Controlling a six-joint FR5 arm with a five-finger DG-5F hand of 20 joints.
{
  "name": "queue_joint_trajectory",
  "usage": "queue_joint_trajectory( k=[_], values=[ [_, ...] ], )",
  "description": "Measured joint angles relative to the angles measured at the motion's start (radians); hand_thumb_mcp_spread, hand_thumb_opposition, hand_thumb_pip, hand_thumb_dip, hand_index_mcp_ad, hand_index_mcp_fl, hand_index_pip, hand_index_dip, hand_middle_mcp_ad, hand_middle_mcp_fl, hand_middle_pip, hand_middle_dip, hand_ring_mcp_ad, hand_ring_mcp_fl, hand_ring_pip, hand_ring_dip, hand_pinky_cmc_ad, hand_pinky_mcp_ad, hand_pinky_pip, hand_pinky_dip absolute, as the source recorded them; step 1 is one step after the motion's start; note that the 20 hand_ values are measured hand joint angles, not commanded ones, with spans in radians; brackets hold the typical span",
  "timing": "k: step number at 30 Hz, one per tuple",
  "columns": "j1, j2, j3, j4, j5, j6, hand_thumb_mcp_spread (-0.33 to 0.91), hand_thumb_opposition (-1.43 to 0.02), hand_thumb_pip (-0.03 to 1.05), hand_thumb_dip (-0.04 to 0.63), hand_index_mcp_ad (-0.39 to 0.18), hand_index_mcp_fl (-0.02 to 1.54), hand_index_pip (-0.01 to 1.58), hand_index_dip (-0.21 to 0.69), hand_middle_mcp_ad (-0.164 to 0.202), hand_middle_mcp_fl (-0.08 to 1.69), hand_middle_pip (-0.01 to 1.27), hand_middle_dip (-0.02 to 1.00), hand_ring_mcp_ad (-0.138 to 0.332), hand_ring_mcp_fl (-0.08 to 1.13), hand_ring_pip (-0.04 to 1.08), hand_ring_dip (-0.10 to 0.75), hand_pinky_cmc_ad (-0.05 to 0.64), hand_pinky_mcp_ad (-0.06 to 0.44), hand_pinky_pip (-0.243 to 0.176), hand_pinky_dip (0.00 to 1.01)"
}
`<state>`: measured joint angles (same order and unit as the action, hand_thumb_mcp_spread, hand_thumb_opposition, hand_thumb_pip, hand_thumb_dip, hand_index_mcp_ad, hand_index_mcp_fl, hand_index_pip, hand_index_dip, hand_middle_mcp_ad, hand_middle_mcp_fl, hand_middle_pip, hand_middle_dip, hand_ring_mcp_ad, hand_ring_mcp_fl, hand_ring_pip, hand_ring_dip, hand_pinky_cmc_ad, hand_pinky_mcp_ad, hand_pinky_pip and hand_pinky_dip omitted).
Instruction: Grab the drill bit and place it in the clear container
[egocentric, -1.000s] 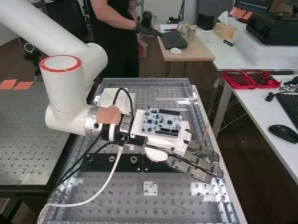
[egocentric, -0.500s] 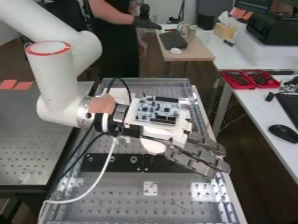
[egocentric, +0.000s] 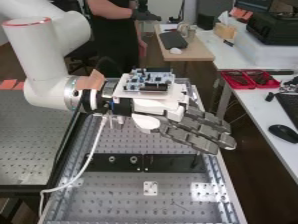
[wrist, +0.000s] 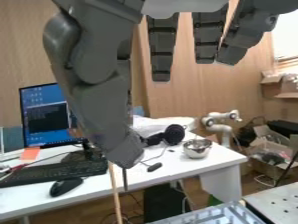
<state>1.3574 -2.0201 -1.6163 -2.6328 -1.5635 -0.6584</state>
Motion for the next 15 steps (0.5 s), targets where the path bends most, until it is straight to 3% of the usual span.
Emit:
queue_joint_trajectory(
  k=[15],
  values=[
    [0.026, 0.075, -0.041, 0.008, 0.023, -0.031, 0.65, -0.99, 0.53, 0.298, -0.208, 0.7, 1.25, 0.124, 0.073, 0.21, 0.14, 0.17, 0.253, 0.06, 0.09, -0.021, 0.278, 0.201, -0.089, 0.18]
  ],
)
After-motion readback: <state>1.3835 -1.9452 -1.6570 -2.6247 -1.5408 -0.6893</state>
